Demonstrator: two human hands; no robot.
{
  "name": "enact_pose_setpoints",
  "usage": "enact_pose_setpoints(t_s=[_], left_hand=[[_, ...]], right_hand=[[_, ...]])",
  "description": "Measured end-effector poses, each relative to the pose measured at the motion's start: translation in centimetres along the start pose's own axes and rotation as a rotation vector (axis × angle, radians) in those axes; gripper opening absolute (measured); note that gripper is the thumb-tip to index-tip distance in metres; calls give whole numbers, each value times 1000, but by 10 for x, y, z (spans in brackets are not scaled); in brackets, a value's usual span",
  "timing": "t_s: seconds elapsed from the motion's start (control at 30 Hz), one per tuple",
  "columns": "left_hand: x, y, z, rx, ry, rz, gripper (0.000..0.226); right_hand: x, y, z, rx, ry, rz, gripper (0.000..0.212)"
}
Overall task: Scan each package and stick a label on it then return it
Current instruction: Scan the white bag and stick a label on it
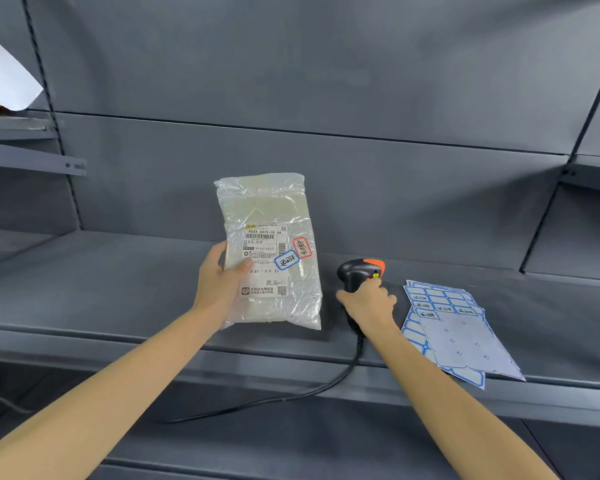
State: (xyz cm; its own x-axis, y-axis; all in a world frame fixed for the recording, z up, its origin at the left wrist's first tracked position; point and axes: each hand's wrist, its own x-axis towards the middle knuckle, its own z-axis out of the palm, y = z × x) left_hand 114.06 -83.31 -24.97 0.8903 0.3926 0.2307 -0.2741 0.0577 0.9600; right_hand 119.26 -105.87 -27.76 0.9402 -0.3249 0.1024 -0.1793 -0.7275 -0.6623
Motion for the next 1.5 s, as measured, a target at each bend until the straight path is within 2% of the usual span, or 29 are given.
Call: enact_pose_setpoints(t_s=[0.1,0.2,0.3,0.37,0.43,0.5,0.57,0.7,0.87,1.07,1.2,1.27,1.5], left_hand=[[-2,8,-1,-58,2,-41,33],[-6,16,0,-85,-9,-56,36],[-13,24,1,-144,-38,-88,36],[-19,28,4,-172,-75,-93,37],[-27,32,11,-199,-120,-88,38],[-37,34,22,-209,-182,-84,38],[-50,35,38,-222,-265,-91,39],[-85,31,79,-205,-413,-71,42],[-146,19,137,-192,-624,-74,43],[-235,-20,199,-73,-929,-129,41],[-292,-61,228,65,-1133,-209,48],[-316,-87,236,188,-1205,-186,46],[-368,-180,239,631,-1275,-63,47]], right_hand=[[3,0,5,-33,-2,16,73],[2,-2,7,-176,9,-10,76],[2,-4,-1,-233,65,-20,71],[-1,-5,-16,-115,107,-31,57],[-5,-5,-39,148,57,-83,40],[-15,-6,-64,462,-5,-92,47],[-29,-2,-90,672,-59,-39,43],[-61,28,-143,830,-142,-66,32],[-99,100,-203,818,9,-8,22],[-151,212,-249,790,97,142,30],[-184,296,-268,827,107,270,26],[-198,343,-274,824,92,377,28],[-236,496,-261,765,-52,609,36]])
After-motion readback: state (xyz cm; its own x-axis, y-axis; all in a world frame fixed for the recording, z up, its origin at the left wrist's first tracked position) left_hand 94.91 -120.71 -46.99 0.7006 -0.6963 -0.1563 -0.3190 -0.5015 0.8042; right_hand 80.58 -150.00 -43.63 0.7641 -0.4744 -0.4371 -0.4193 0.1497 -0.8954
